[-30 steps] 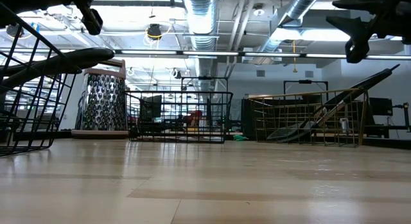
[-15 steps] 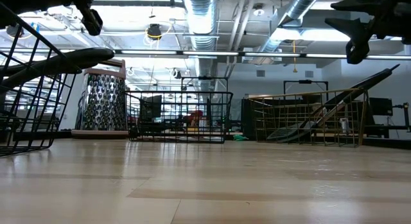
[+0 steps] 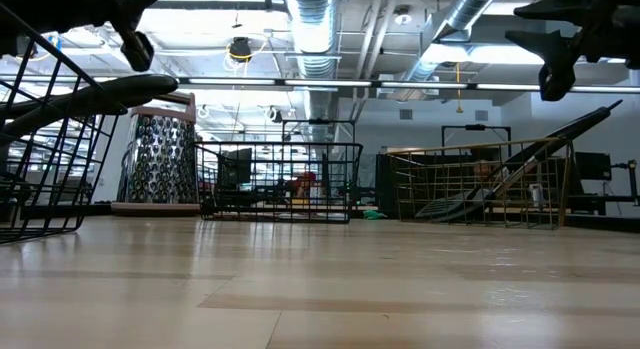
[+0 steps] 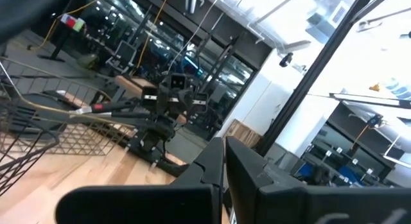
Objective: Pick & Place Kitchen Items
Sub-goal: Return to Home Position
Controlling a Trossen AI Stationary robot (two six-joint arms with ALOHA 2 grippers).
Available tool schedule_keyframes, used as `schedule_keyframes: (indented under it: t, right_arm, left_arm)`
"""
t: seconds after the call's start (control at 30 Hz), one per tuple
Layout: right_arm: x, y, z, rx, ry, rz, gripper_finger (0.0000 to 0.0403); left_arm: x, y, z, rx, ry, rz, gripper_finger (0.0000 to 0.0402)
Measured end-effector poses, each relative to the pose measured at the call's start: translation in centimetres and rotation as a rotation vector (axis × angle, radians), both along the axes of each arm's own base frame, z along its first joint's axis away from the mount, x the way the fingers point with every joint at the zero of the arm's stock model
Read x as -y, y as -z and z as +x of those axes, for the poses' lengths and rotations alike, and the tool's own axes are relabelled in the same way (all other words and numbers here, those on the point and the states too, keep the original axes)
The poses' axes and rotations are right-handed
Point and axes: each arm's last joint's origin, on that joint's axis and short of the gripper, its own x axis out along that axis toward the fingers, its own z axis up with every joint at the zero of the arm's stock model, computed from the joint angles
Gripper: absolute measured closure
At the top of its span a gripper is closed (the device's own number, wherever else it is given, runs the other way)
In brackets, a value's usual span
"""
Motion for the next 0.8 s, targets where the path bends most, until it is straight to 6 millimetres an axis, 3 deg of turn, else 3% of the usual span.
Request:
schedule_keyframes:
  t: [0.47, 0.8]
  right_arm:
    - [0.0, 0.2, 0.0, -0.024, 0.001, -0.009, 0.0275]
    - [0.1, 0.1, 0.0, -0.027, 0.026, -0.005, 0.0275]
  left_arm:
    - [-0.5, 2.8, -1.8, 0.068, -0.064, -0.039, 0.04]
    - [-0.6, 3.3, -2.0, 0.078, -0.068, -0.042, 0.04]
